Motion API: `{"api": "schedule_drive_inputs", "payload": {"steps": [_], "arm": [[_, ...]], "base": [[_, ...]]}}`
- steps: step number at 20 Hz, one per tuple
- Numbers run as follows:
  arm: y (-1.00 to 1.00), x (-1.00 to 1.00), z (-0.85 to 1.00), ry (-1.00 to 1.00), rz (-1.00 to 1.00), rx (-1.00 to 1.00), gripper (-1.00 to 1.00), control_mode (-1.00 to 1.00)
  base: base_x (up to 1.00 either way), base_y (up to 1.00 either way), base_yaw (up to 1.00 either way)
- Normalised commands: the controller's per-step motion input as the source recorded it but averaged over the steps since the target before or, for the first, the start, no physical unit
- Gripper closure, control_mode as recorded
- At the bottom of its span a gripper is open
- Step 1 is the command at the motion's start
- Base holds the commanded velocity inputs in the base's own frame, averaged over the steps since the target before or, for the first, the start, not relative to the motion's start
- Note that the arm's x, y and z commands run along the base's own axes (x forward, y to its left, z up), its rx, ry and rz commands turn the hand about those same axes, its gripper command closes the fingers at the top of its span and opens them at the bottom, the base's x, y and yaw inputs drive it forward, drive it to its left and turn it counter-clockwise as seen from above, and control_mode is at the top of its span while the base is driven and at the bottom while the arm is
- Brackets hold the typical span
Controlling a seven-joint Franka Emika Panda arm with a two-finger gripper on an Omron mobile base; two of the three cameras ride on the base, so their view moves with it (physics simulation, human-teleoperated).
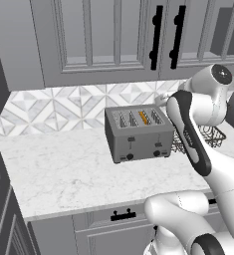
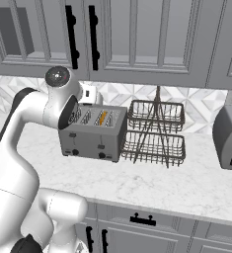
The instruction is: Start the toaster. Once the lever pops up, take the bread to the plate on the dining counter.
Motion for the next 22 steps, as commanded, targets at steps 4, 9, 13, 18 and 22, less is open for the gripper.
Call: {"api": "schedule_drive_inputs", "payload": {"steps": [4,9,13,18,22], "arm": [[0.0,0.0,0.0,0.0,0.0,0.0,-1.0,-1.0],[0.0,0.0,0.0,0.0,0.0,0.0,-1.0,-1.0],[0.0,0.0,0.0,0.0,0.0,0.0,-1.0,-1.0],[0.0,0.0,0.0,0.0,0.0,0.0,-1.0,-1.0],[0.0,0.0,0.0,0.0,0.0,0.0,-1.0,-1.0]], "base": [[0.0,0.0,0.0],[0.0,0.0,0.0],[0.0,0.0,0.0],[0.0,0.0,0.0],[0.0,0.0,0.0]]}}
